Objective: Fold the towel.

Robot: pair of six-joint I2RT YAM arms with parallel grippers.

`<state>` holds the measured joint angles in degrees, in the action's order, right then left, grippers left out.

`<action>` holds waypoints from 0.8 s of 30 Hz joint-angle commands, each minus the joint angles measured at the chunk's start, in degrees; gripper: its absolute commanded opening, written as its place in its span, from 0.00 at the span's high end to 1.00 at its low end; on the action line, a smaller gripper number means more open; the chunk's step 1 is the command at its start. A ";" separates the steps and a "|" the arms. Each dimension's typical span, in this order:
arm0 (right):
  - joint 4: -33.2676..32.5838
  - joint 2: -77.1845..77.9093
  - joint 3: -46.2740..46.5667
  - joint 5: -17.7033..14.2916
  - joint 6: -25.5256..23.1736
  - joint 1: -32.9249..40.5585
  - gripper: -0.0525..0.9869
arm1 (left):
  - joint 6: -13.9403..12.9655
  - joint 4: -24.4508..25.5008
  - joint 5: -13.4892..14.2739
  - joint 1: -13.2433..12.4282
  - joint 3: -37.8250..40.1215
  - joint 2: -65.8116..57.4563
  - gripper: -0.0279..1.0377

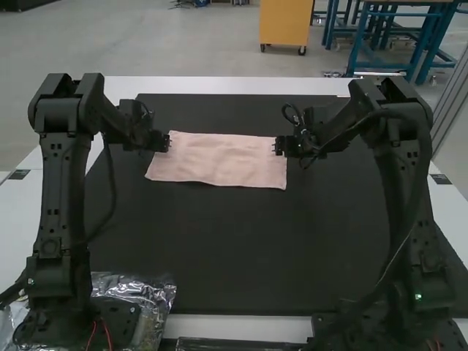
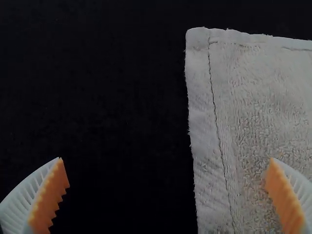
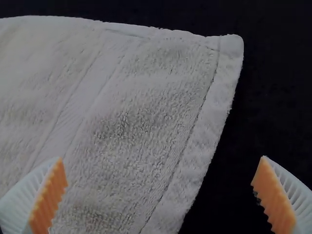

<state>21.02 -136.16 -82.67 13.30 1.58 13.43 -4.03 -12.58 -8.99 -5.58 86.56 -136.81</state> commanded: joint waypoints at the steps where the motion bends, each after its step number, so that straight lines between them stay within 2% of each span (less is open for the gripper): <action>1: -0.10 -2.53 -1.26 -1.61 0.35 0.72 0.08 | -0.89 0.89 0.38 -0.39 2.38 -1.26 0.08; 10: -1.68 -2.62 -1.35 -2.14 0.79 0.90 0.08 | -0.71 0.80 0.38 -0.57 2.56 -2.93 0.09; 12: -2.56 -2.80 -1.35 -2.14 0.88 1.07 0.13 | -0.89 0.54 0.38 -0.57 2.56 -3.28 0.16; 13: -2.65 -2.89 -1.44 -2.14 1.05 1.16 0.19 | -0.98 0.45 0.38 -0.57 2.56 -3.37 0.19; 14: -2.73 -3.06 -1.44 -2.14 2.46 1.33 0.32 | -1.50 0.45 0.29 -0.57 2.56 -3.46 0.28; 15: -2.73 -3.15 -1.26 -2.14 3.69 1.42 0.50 | -1.86 0.45 0.12 -0.57 2.56 -3.72 0.42; 17: -2.56 -3.24 -0.91 -1.79 5.97 1.42 0.90 | -2.38 0.10 -0.94 -0.66 2.56 -4.34 0.80; 18: -2.56 -3.50 -0.82 -1.52 6.50 1.42 0.97 | -2.47 -0.34 -1.29 -0.74 2.56 -4.78 0.96; 20: -2.56 -4.03 -0.91 -1.43 5.89 1.33 0.97 | -3.44 -1.22 -1.38 -0.74 2.56 -5.13 0.95; 24: -2.65 -3.94 -0.65 -1.26 4.83 0.90 0.97 | -3.61 -1.84 -2.96 -0.92 2.82 -4.87 0.95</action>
<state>19.62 -136.90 -83.83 10.68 6.39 14.00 -6.22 -14.39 -14.81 -5.04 88.14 -138.78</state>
